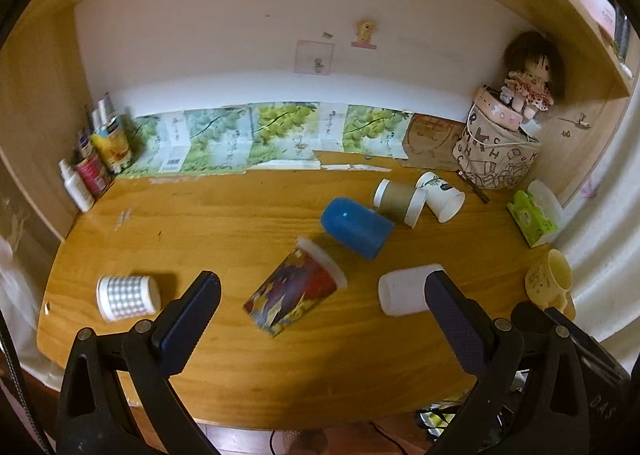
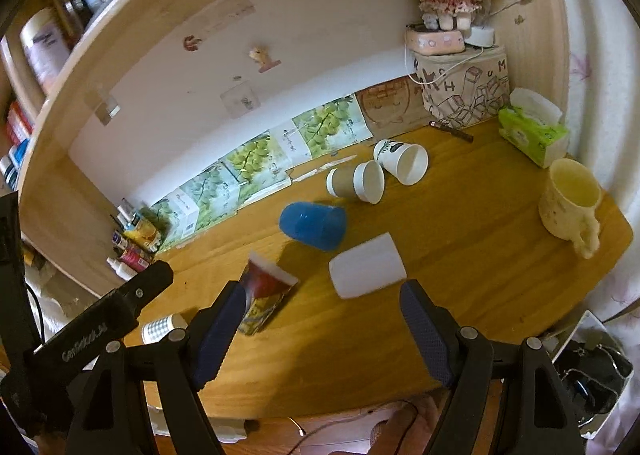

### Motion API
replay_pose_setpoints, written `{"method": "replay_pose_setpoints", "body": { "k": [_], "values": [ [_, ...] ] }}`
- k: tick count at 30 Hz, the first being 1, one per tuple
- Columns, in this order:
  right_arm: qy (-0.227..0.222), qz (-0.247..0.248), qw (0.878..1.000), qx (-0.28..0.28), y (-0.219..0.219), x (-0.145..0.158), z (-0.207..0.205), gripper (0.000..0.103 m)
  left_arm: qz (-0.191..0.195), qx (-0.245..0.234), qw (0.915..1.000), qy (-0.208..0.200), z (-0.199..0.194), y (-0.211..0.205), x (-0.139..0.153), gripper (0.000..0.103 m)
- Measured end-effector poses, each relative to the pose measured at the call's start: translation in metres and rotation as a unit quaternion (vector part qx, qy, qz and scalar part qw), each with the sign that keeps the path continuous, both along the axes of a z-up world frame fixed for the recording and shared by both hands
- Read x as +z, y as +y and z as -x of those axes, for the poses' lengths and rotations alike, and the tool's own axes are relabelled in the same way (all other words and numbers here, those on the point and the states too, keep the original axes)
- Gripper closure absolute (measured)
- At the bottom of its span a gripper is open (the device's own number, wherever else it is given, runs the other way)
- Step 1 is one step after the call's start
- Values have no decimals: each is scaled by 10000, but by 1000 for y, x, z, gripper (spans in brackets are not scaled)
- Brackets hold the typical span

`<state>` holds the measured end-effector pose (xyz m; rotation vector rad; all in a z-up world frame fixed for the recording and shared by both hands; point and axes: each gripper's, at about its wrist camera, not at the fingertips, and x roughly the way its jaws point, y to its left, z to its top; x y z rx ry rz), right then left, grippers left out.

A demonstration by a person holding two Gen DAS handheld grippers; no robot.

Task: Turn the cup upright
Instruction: 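Lower the left tool over the brown-sleeved cup and close around its body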

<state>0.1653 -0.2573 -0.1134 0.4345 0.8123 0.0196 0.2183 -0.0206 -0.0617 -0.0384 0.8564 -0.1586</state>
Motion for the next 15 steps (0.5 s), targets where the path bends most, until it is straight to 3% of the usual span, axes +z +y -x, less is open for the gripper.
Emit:
{"method": "replay_pose_setpoints", "body": {
  "k": [6, 15],
  "values": [
    [70, -291, 9996, -13, -27, -5, -48, 23, -258, -164, 9995, -66, -34, -24, 7, 1],
    [229, -688, 9973, -64, -64, -20, -101, 23, -599, -821, 9944, 288, -80, -65, -1, 1]
  ]
}}
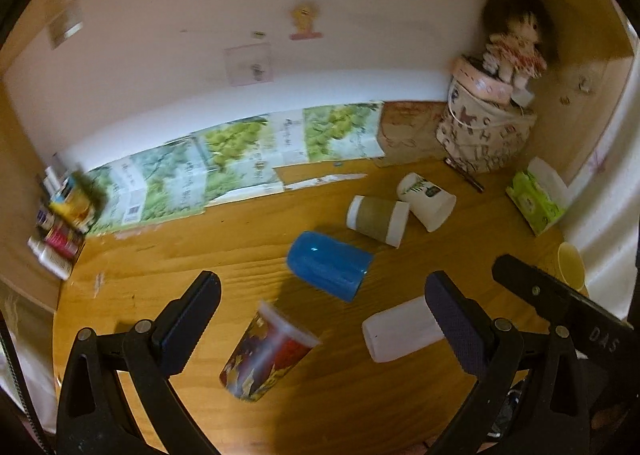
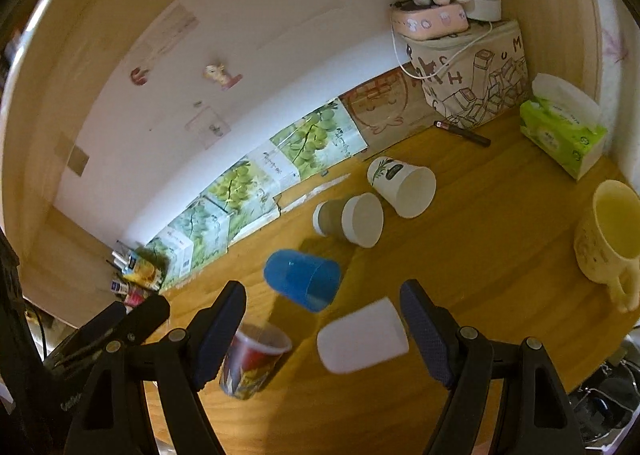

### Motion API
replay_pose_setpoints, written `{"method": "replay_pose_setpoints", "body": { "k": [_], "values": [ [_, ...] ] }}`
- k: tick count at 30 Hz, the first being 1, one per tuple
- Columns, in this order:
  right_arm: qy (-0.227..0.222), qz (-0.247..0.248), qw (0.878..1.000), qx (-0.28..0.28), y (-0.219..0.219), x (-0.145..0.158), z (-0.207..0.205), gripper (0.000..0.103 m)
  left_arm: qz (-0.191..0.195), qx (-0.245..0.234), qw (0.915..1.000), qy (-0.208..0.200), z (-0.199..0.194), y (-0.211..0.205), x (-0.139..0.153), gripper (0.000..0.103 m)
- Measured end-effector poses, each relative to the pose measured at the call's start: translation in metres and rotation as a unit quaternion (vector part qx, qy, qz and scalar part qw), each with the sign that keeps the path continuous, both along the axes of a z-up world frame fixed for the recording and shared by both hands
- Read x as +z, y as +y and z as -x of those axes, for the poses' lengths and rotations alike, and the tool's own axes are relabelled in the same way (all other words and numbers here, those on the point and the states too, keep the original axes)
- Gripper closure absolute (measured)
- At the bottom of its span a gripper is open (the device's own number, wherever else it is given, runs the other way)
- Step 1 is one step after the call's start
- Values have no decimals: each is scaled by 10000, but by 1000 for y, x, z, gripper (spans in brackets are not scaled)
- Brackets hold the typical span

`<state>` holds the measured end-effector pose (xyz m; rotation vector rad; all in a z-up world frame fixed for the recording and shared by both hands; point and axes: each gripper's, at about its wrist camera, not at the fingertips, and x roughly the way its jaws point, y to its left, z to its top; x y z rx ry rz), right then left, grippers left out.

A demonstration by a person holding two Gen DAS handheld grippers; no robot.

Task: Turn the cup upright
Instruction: 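Lower the left tool over the brown-sleeved cup and close around its body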

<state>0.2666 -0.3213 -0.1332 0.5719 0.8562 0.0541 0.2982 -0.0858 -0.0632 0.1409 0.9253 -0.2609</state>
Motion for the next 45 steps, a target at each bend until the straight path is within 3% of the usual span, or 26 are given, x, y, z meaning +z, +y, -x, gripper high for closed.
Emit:
{"method": "replay_pose_setpoints", "body": {
  "k": [5, 11, 18, 25, 28, 33, 40, 42, 45],
  "values": [
    [-128, -35, 9999, 73, -16, -10, -21, 23, -375, -427, 9984, -71, -22, -26, -2, 1],
    [-351, -18, 9993, 161, -37, -21, -45, 23, -924, -1124, 9891, -214, -51, -55, -11, 1],
    [-531, 118, 9981, 280, -56, -31, -64, 23, -1483, -2130, 9651, -340, -76, -87, -23, 1],
    [-762, 571, 9932, 667, -55, -36, -79, 23, -1875, -3174, 9291, -298, -96, -109, -42, 1],
    [-787, 697, 9911, 818, -55, -39, -85, 23, -2099, -3649, 9064, -348, -101, -116, -54, 1],
    [-785, 848, 9885, 976, -55, -46, -90, 23, -2508, -4398, 8611, -462, -107, -126, -79, 1],
    [-649, 812, 9889, 1057, -56, -57, -91, 23, -2859, -5399, 7895, -590, -105, -134, -108, 1],
    [-628, 801, 9888, 1094, -56, -59, -91, 23, -2926, -5588, 7740, -556, -105, -137, -115, 1],
    [-610, 781, 9881, 1177, -55, -61, -89, 23, -2949, -5776, 7598, -451, -105, -141, -125, 2]
  ]
}}
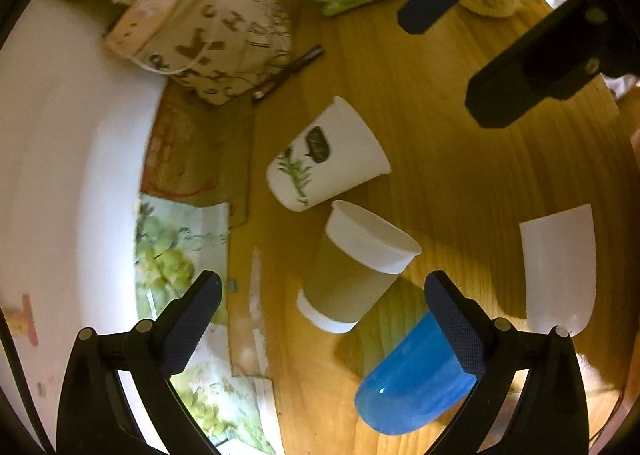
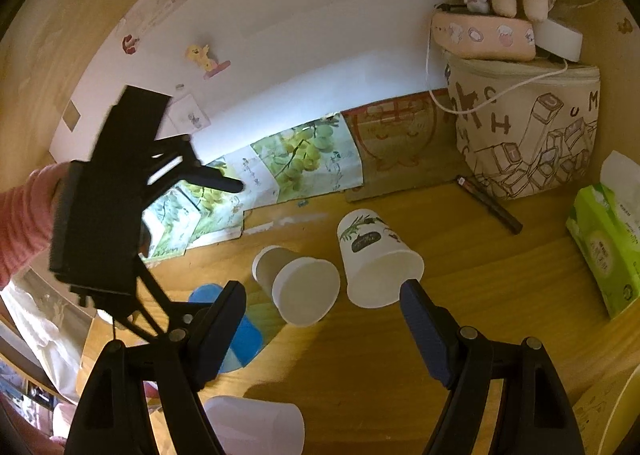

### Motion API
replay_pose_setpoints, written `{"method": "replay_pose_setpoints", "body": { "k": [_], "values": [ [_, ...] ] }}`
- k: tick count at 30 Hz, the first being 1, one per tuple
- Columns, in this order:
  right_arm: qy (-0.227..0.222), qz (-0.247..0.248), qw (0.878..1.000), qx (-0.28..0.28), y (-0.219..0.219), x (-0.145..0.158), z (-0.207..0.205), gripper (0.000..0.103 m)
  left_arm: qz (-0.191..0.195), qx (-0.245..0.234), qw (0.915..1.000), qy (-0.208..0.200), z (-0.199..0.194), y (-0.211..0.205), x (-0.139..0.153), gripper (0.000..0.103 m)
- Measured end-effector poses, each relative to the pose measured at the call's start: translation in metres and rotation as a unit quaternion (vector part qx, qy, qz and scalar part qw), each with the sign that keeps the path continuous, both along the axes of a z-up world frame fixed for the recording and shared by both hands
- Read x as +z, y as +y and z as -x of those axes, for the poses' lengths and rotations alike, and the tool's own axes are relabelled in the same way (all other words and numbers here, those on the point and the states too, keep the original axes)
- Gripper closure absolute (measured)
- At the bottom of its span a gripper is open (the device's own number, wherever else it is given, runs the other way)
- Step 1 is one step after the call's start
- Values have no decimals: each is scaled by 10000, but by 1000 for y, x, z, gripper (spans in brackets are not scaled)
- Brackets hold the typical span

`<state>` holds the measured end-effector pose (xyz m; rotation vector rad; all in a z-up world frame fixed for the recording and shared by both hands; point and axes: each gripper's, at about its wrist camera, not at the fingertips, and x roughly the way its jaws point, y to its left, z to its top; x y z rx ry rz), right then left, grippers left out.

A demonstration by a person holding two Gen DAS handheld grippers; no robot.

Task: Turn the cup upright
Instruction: 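Lower the left tool over the brown-sleeved cup and close around its body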

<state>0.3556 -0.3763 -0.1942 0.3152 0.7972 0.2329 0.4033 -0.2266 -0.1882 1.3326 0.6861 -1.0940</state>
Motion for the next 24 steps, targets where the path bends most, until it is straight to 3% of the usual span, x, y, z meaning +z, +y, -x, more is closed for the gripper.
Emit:
{"method": "replay_pose_setpoints", "body": {
  "k": [10, 22, 24],
  "values": [
    [193, -31, 9992, 340, 6, -9, 0, 23, -628, -349, 9972, 224, -6, -6, -36, 7],
    [553, -288, 9975, 320, -6, -19, -3, 23, -871, -771, 9909, 678, -6, -17, -50, 9],
    [599, -301, 9973, 285, -8, -21, -3, 23, -935, -818, 9893, 764, -6, -20, -53, 15]
  ]
}}
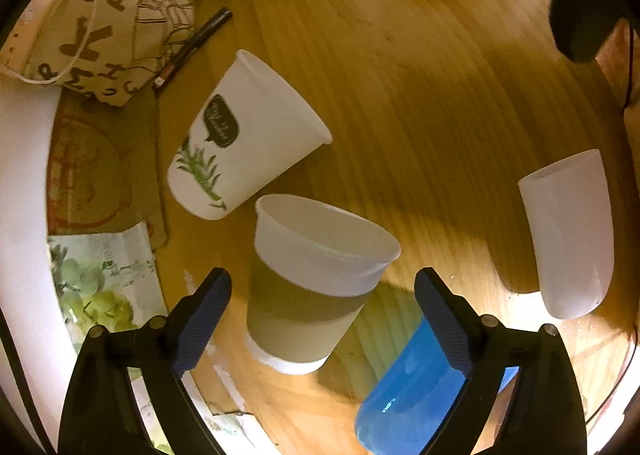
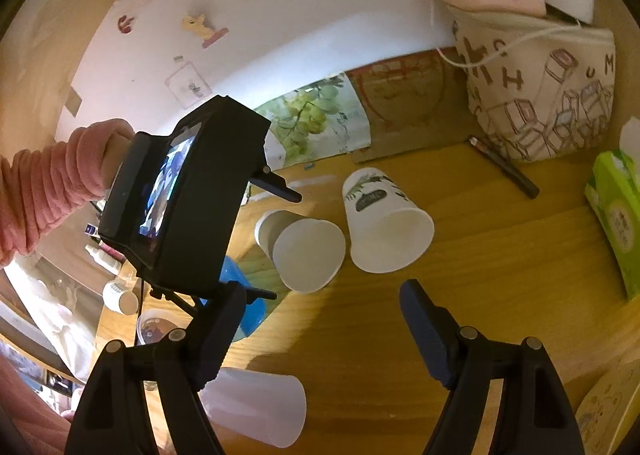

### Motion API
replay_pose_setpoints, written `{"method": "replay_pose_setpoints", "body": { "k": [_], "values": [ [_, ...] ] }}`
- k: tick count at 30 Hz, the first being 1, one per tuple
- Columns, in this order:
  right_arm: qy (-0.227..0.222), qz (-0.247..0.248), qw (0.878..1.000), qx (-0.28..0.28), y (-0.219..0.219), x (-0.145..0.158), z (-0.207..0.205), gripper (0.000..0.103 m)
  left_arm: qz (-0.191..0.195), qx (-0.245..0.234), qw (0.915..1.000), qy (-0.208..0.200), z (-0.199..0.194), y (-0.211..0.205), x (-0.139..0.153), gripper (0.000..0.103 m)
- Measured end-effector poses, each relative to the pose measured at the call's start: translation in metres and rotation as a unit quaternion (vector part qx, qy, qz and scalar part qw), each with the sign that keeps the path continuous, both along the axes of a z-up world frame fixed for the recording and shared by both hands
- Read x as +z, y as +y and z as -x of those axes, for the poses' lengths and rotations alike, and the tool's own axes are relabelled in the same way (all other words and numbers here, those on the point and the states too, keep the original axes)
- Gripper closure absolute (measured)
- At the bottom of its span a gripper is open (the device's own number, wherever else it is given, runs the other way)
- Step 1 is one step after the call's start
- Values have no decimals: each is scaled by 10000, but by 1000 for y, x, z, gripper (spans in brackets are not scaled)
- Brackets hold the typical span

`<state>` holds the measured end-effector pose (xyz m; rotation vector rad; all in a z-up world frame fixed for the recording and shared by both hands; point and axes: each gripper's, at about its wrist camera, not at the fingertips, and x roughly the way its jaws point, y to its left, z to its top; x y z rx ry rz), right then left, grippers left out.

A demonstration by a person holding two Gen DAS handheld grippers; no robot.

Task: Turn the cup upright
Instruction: 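Lower the left tool over the brown-sleeved cup and close around its body, then lift the brown-sleeved cup with the left tool and rotate it mouth up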

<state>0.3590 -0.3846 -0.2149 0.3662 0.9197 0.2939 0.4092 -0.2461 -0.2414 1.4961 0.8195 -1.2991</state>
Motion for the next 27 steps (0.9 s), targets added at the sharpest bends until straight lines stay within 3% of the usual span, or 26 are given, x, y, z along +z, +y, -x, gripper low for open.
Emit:
{"method": "replay_pose_setpoints", "body": {
  "k": [5, 10, 17, 23, 27],
  "values": [
    [-25, 24, 9999, -163, -7, -4, -1, 23, -245, -144, 9994, 187, 2, -4, -9, 19],
    [33, 1, 9998, -217, -13, -8, -1, 23, -403, -135, 9987, 272, 1, -7, -17, 33],
    [94, -109, 9995, -279, -17, -15, -6, 23, -354, 152, 9982, 455, -9, -7, -16, 34],
    [49, -172, 9996, -229, -12, -15, -11, 23, -319, 702, 9932, 878, -22, -5, -12, 35],
    [-38, -195, 9995, -234, -10, -12, -9, 23, -132, 1537, 9772, 1458, -40, -5, -2, 36]
  ]
}}
